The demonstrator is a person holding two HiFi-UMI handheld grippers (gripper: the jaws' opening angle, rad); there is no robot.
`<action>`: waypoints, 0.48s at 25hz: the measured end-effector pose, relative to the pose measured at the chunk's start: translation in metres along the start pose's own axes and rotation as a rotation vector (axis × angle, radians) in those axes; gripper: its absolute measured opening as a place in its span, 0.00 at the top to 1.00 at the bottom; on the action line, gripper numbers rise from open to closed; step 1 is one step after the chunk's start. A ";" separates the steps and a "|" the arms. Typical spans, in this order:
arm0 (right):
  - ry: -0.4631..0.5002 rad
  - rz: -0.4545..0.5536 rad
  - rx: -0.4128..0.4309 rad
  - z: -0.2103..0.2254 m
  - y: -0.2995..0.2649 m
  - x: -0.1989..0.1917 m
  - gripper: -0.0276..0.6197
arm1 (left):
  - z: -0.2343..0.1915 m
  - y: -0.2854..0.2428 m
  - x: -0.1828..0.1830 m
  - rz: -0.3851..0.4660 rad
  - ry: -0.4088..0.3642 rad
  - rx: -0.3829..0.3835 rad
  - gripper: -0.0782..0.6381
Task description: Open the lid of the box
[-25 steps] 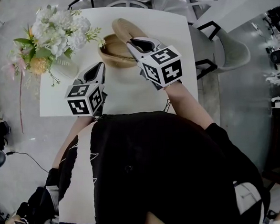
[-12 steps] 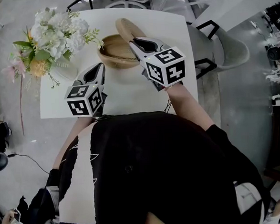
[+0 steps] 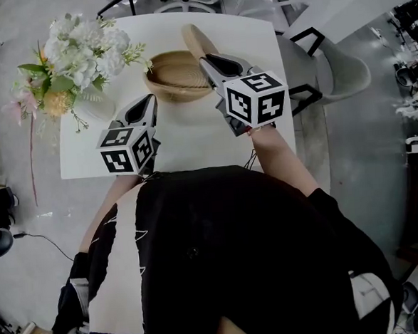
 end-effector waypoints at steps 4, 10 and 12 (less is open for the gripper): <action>-0.058 0.040 -0.039 0.006 0.008 0.003 0.87 | 0.000 0.000 0.001 0.001 -0.003 -0.009 0.88; -0.155 0.105 -0.096 0.018 0.022 0.006 0.87 | 0.003 -0.001 0.002 -0.003 -0.014 -0.029 0.88; -0.178 0.130 -0.106 0.020 0.026 0.008 0.87 | 0.004 -0.001 0.003 -0.004 -0.016 -0.035 0.88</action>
Point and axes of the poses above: the fingertips, and each gripper's own axes: y backward along the fingers, z to its right, x out of its top, the point moved 7 cm from there along y, backward along the fingers, and after that the axes turned 10 degrees about z, right-handed, at the moved point
